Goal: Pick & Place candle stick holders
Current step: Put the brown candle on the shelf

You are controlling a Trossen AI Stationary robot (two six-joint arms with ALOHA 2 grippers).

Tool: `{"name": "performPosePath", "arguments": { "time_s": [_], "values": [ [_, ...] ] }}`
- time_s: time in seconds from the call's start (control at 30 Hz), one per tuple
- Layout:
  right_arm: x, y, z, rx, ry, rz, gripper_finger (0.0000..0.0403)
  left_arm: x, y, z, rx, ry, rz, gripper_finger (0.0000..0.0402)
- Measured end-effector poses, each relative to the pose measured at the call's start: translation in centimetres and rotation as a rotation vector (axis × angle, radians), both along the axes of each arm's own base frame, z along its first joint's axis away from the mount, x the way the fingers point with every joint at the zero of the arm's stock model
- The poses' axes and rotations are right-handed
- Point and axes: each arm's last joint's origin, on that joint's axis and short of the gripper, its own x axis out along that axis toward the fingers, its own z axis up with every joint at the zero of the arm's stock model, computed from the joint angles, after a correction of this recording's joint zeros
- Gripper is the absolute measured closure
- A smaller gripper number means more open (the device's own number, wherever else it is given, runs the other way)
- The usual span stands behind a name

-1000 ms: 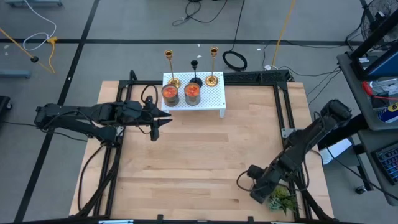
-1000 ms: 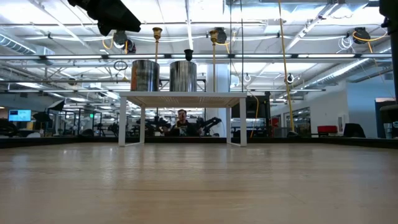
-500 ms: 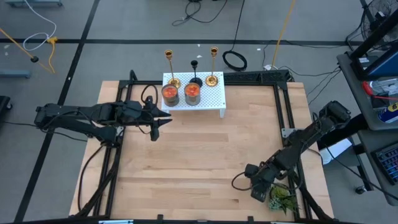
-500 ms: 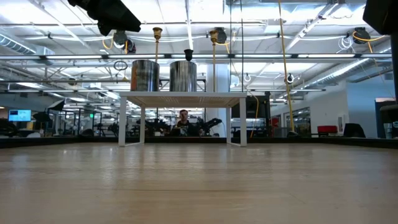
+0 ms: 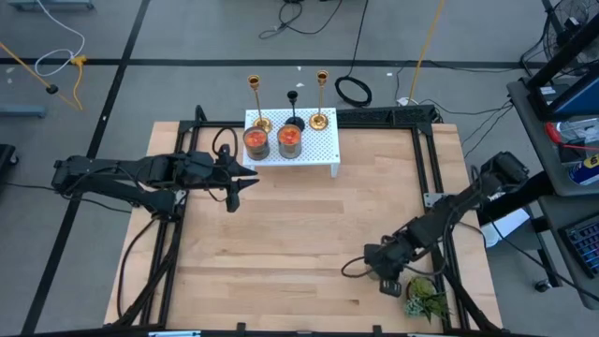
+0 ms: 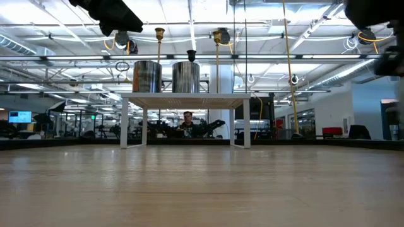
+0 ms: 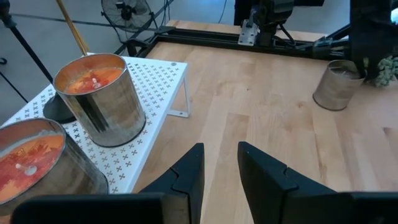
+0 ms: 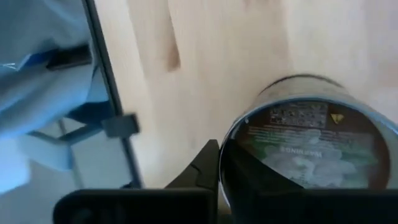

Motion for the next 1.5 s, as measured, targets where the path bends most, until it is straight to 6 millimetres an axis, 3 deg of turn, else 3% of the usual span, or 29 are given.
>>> {"name": "performPosePath", "arguments": {
  "time_s": [0.17, 0.47, 0.63, 1.2, 1.5],
  "values": [
    [0.8, -1.5, 0.5, -0.106, -0.122, 0.063, 0.0399, 0.0, 0.0, 0.0, 0.021, 0.005, -0.01, 0.0298],
    [1.8, -4.7, 0.3, -0.251, -0.16, 0.163, 0.0402, 0.0, 0.0, 0.0, 0.023, 0.007, -0.011, 0.0298],
    [2.9, -6.8, 1.1, -0.353, -0.219, 0.228, 0.0402, 0.0, 0.0, 0.0, 0.023, 0.006, -0.011, 0.0298],
    [7.6, -13.6, 9.8, -0.679, -0.63, 0.423, 0.0403, 0.0, 0.0, 0.0, 0.037, 0.01, -0.018, 0.0298],
    [8.0, -19.0, 13.2, -0.842, -0.673, 0.4, 0.0403, 0.0, 0.0, 0.0, 0.063, 0.016, -0.031, 0.0298]
  ]
}}
